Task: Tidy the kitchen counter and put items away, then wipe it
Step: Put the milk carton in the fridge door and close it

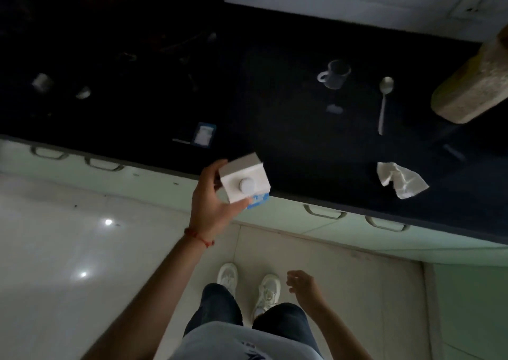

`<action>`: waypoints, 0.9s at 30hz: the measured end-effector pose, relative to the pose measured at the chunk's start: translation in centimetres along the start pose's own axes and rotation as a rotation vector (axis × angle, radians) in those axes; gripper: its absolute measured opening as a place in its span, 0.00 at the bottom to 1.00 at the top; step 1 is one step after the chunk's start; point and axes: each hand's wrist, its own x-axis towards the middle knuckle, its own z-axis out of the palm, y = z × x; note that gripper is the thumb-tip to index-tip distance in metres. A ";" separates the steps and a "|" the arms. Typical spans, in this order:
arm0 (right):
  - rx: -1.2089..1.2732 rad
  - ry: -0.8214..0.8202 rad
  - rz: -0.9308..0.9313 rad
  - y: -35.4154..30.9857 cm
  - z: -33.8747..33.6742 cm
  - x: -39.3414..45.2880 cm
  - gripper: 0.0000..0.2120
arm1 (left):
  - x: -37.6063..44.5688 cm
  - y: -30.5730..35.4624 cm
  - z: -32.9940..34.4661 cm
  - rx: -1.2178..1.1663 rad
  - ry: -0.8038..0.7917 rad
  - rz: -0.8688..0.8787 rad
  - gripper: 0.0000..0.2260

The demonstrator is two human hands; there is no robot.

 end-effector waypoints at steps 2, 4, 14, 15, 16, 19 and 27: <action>-0.096 -0.037 -0.029 -1.0 0.5 0.0 0.11 | -4.0 -1.1 -2.6 0.027 0.067 -0.037 0.36; -0.200 -0.086 -0.060 -2.3 1.6 0.0 0.11 | -7.8 -2.6 -4.9 0.038 0.142 -0.107 0.36; -0.846 -0.418 -0.330 -6.4 10.4 -0.3 0.12 | -25.6 -10.7 -12.5 0.133 0.712 -0.541 0.31; -0.909 -0.471 -0.366 -6.6 11.6 -0.3 0.13 | -27.6 -11.0 -12.8 0.123 0.780 -0.587 0.31; -0.959 -0.505 -0.384 -7.0 12.8 -0.7 0.13 | -29.7 -11.3 -13.0 0.111 0.848 -0.636 0.31; -1.063 -0.588 -0.422 -7.7 16.0 -1.9 0.13 | -35.7 -11.7 -13.2 0.113 1.034 -0.770 0.30; -1.235 -0.716 -0.557 -7.6 24.0 -5.8 0.12 | -47.1 -12.2 -14.0 -0.051 1.498 -1.005 0.29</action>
